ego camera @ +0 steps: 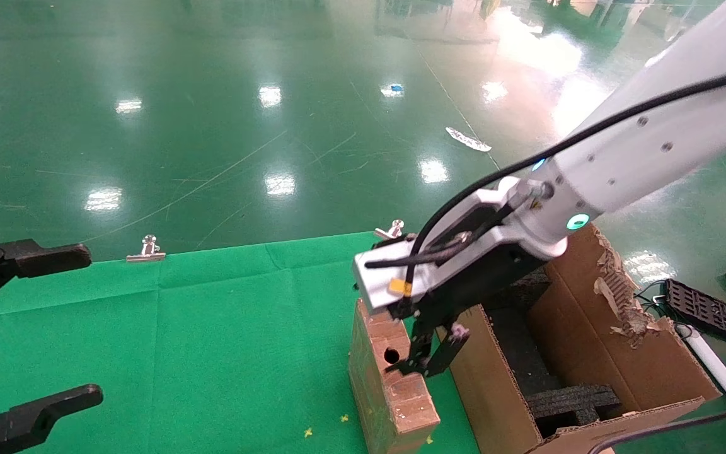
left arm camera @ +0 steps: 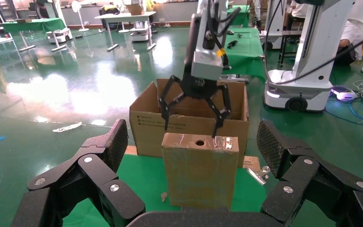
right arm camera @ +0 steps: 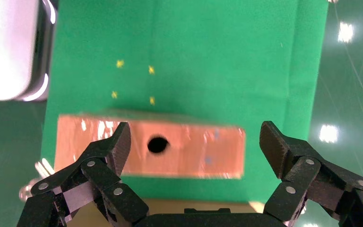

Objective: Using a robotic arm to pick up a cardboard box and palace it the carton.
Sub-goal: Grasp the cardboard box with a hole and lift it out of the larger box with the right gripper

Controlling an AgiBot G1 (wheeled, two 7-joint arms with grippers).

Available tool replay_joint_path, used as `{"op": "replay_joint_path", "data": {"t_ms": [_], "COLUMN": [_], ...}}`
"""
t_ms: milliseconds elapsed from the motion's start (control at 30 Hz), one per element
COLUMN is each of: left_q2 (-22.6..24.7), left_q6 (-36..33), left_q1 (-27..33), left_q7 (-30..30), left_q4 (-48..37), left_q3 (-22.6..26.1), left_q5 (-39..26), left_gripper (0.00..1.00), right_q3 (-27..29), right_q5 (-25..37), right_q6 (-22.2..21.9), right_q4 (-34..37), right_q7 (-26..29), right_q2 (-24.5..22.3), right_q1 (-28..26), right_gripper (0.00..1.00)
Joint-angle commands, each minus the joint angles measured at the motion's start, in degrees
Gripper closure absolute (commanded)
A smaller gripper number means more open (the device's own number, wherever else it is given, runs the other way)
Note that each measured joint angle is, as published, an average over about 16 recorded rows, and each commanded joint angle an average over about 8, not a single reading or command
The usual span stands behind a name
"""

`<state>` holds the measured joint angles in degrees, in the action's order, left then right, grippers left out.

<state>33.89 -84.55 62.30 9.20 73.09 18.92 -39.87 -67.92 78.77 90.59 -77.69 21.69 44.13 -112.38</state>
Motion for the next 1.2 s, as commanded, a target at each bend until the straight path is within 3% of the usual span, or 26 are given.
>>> {"op": "replay_joint_path", "data": {"t_ms": [33, 600, 1000, 1200], "left_q2": [0.0, 0.0, 0.0, 0.0], "left_q6": [0.0, 0.0, 0.0, 0.0], "left_q1": [0.0, 0.0, 0.0, 0.0], "left_q7": [0.0, 0.0, 0.0, 0.0], "left_q4": [0.0, 0.0, 0.0, 0.0], "left_q3": [0.0, 0.0, 0.0, 0.1], "left_q5": [0.0, 0.0, 0.0, 0.0], "left_gripper": [0.0, 0.0, 0.0, 0.0], "right_q3": [-2.4, -23.1, -31.1, -32.7], "right_q5": [0.1, -3.4, -5.1, -3.5], "right_q6": [0.0, -0.8, -2.2, -4.2], "right_q4": [0.0, 0.0, 0.1, 0.3], "right_q7": [0.8, 9.4, 18.0, 27.5], "right_q2": [-0.2, 6.6, 10.7, 9.6], "right_q1": [-2.8, -13.7, -17.1, -19.3], "right_gripper": [0.0, 0.0, 0.0, 0.0]}}
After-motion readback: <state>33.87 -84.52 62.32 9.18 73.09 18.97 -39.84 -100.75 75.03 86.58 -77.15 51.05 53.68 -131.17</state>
